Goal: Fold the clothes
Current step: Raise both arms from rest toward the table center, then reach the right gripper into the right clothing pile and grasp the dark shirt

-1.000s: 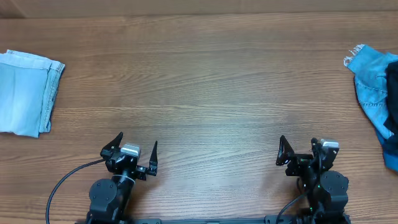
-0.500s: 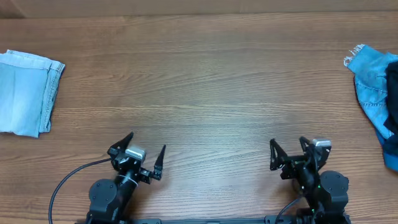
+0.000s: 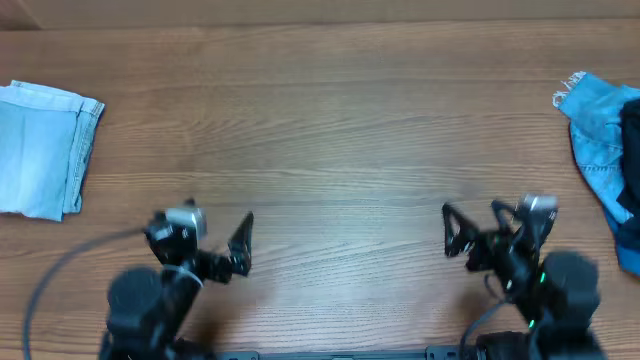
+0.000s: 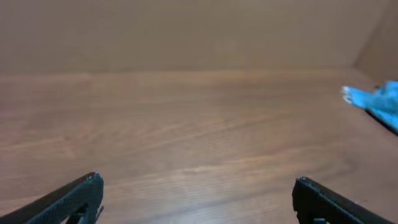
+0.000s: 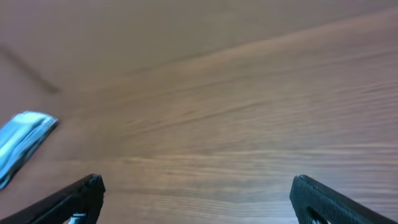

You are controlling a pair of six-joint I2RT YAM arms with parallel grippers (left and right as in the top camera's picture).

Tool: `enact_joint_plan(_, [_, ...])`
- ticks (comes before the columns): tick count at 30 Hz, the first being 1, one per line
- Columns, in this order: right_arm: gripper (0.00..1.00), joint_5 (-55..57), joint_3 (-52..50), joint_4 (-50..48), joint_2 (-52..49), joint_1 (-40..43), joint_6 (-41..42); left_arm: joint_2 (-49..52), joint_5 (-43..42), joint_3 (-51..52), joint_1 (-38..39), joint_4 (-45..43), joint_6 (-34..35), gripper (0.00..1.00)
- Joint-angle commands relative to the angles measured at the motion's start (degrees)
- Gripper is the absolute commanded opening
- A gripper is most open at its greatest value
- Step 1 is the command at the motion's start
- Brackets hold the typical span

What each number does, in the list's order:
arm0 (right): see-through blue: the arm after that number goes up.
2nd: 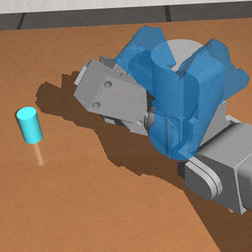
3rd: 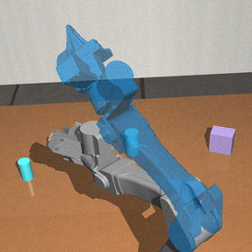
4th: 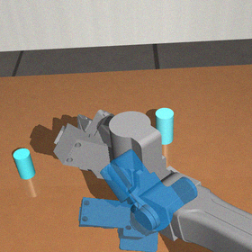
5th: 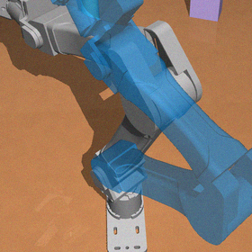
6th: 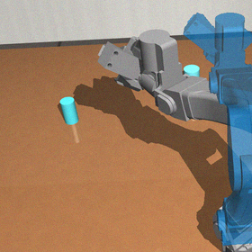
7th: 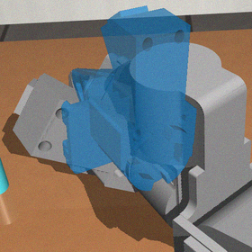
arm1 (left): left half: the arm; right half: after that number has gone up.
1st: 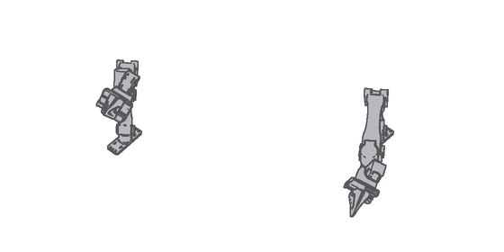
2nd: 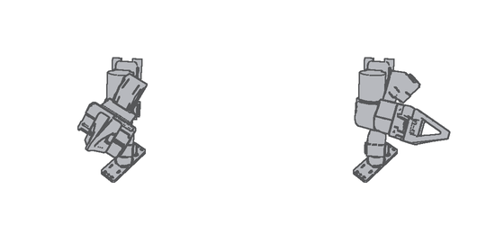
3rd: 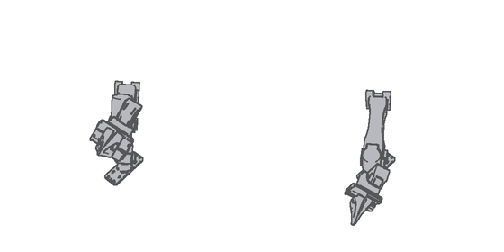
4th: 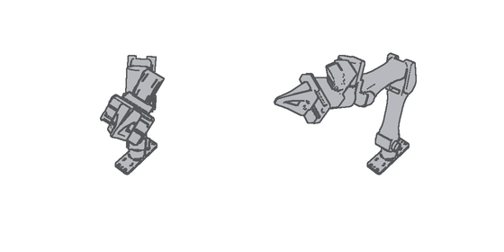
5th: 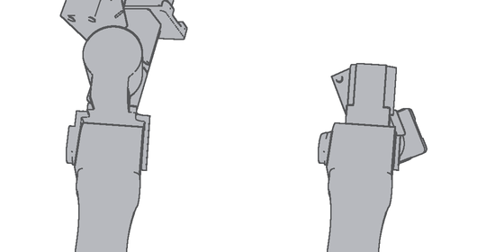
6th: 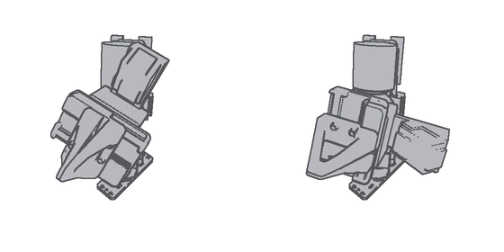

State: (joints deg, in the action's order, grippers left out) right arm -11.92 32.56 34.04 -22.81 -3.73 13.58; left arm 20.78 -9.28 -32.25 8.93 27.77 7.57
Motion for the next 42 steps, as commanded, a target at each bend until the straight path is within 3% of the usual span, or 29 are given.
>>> enact_joint_plan(1, [1.00,6.3,12.1,4.0,-15.0,0.4,-0.1,16.4,3.9,-15.1,0.1,5.4,-0.3,1.00])
enact_joint_plan(7, [1.00,0.2,28.2,10.3,-39.4,0.4,-1.8,40.3,3.9,-38.1,0.1,17.4,-0.3,1.00])
enact_joint_plan(13, [1.00,2.4,38.6,13.2,-52.1,9.6,6.8,51.1,3.9,-43.7,0.1,18.8,-0.3,1.00])
enact_joint_plan(16, [1.00,2.4,44.3,17.2,-56.6,21.8,11.6,54.3,3.9,-43.7,0.1,18.8,-0.3,1.00])
enact_joint_plan(21, [1.00,2.4,44.8,17.9,-61.0,43.3,20.2,58.0,3.9,-43.7,0.1,18.9,-0.3,1.00])
enact_joint_plan(25, [1.00,2.4,44.7,16.1,-64.5,55.6,20.9,60.6,3.9,-43.7,0.1,18.9,-0.3,1.00])
enact_joint_plan(35, [1.00,8.9,44.7,7.5,-73.4,58.1,8.4,64.7,3.5,-43.7,0.1,19.1,-0.2,1.00])
enact_joint_plan(42, [0.98,14.8,44.7,9.2,-76.4,59.8,1.9,65.2,3.3,-43.7,0.1,19.6,-0.3,1.00])
